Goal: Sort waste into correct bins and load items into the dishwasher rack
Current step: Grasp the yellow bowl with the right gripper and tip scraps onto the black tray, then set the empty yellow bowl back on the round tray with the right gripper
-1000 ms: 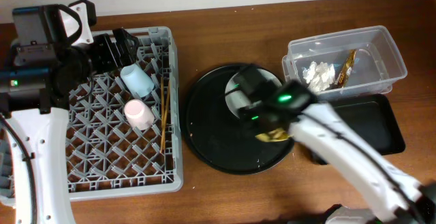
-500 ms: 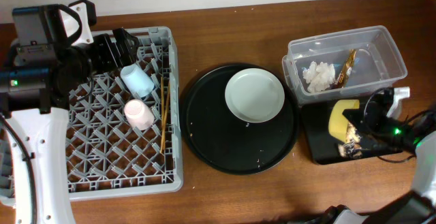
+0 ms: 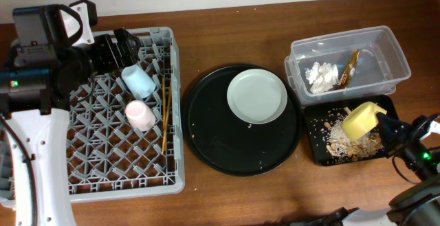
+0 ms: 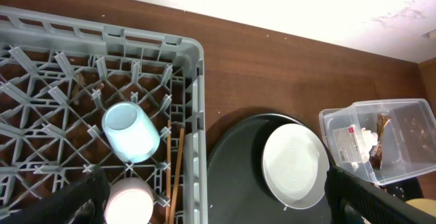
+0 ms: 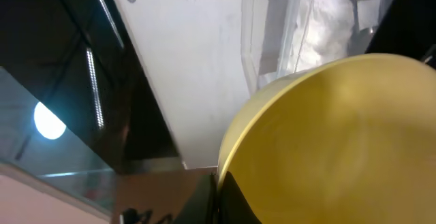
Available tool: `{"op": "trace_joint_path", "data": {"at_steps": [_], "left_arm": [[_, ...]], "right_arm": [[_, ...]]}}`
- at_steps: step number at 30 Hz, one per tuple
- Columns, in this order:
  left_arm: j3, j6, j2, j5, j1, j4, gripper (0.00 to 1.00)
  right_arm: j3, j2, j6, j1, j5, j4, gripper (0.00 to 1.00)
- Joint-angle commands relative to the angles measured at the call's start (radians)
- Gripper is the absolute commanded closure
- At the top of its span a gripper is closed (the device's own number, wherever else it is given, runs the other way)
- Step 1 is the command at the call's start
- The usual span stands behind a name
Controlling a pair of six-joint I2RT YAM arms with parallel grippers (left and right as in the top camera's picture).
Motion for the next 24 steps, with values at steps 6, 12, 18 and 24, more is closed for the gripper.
{"op": "trace_joint_path", "data": {"at_steps": [6,12,18,24], "left_arm": [[0.004,0.002,0.005,0.01,-0.003,-0.002,0.01],[0.004,0.002,0.005,0.01,-0.003,-0.002,0.01],[0.004,0.002,0.005,0.01,-0.003,-0.002,0.01],[0.004,0.002,0.005,0.01,-0.003,-0.002,0.01]], "right_arm": [[0.42,-0.194,0.043,0.251,0.439,-0.339,0.96],[0.579,-0.29,0.135,1.388,1.19,-0.447,0.96],[0.542,0.055,0.175,1.821,1.293,-0.308,0.96],[0.558,0.166,0.164,1.85,1.294,-0.273,0.64]]}}
